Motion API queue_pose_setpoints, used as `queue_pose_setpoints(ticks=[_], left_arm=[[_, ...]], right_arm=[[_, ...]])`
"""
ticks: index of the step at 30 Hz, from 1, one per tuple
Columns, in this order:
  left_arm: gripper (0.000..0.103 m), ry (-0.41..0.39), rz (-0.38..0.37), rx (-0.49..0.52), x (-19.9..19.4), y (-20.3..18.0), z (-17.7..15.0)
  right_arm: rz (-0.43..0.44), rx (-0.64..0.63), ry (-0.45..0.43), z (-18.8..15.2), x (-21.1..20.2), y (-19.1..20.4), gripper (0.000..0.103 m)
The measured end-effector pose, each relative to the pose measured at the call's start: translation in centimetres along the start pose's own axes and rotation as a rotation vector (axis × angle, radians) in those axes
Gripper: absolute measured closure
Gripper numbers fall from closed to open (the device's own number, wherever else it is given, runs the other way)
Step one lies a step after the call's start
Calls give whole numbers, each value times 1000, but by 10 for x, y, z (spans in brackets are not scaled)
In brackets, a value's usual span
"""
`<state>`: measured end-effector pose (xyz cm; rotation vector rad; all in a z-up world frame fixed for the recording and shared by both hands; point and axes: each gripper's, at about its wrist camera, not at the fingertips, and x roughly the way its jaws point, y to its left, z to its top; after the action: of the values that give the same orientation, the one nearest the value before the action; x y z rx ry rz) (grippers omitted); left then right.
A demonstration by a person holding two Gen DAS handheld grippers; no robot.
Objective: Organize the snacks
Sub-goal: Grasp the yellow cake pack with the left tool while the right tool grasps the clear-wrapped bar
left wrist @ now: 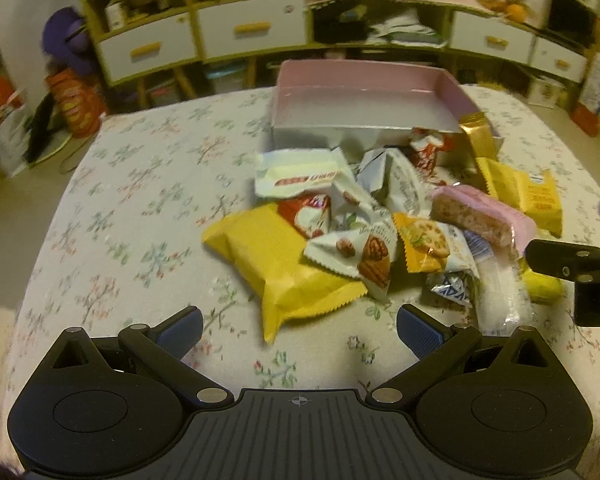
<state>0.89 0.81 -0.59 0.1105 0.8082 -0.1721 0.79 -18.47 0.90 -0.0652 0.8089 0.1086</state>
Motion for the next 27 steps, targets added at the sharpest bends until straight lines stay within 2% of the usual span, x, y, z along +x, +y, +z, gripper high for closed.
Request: queue_pose_setpoints(ticks=[4, 7, 14, 16, 22, 27], left_arm=[[0, -14, -50, 73, 3, 6, 2], [0, 7, -86, 97, 8, 10, 3], [2, 27, -141, 86, 20, 26, 6], [2, 30, -150, 63, 25, 30, 7], [10, 48, -171, -85, 37, 48, 14], [13, 41, -172, -197, 40, 63, 21]], right_arm=[[87, 24, -4, 3, 3, -11, 3], [181, 73, 49, 3, 9, -19, 6], [211, 24, 213, -7, 19, -3, 26], [235, 23, 251, -9, 17, 3, 33], [220, 2, 305, -11, 32, 9, 47], [206, 4, 320, -14, 41, 8, 51]])
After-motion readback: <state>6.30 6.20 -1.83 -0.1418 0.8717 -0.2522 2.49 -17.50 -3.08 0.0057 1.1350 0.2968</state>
